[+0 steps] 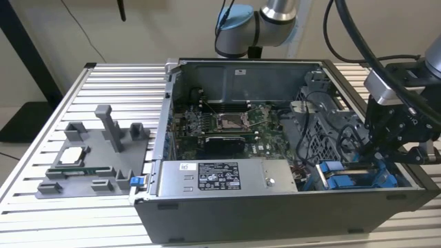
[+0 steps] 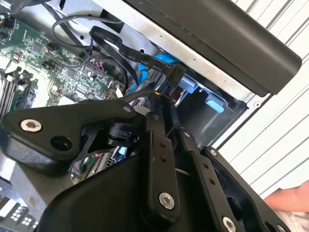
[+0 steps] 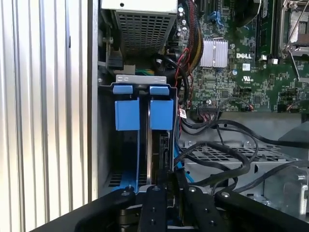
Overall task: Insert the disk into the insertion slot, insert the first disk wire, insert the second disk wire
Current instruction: 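Insert the first disk wire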
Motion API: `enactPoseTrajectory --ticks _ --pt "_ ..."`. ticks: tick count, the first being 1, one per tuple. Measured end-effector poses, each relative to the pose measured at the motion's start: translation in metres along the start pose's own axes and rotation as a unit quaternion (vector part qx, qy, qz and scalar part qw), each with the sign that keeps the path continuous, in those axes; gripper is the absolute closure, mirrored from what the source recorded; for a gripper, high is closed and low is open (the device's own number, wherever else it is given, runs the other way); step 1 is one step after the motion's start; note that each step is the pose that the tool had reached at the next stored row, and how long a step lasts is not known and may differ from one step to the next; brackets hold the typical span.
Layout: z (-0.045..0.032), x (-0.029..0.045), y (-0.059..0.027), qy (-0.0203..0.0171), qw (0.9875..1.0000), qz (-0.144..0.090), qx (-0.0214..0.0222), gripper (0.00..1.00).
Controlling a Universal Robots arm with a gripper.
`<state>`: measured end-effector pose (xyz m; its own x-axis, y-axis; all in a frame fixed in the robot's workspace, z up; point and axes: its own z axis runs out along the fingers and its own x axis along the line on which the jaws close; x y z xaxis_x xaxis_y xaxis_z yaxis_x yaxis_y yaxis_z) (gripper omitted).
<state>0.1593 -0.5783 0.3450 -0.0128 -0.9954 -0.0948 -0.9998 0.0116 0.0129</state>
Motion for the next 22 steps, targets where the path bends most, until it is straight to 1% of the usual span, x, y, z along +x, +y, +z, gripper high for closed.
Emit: enactPoseTrajectory --ticks 6,22 --pt "0.0008 0.0002 0.0000 -0.0001 1.0000 0.009 0.0008 1.00" --pt "0.0037 0.0010 0.0004 -0.0003 0.9999 0.015 0.0014 1.00"
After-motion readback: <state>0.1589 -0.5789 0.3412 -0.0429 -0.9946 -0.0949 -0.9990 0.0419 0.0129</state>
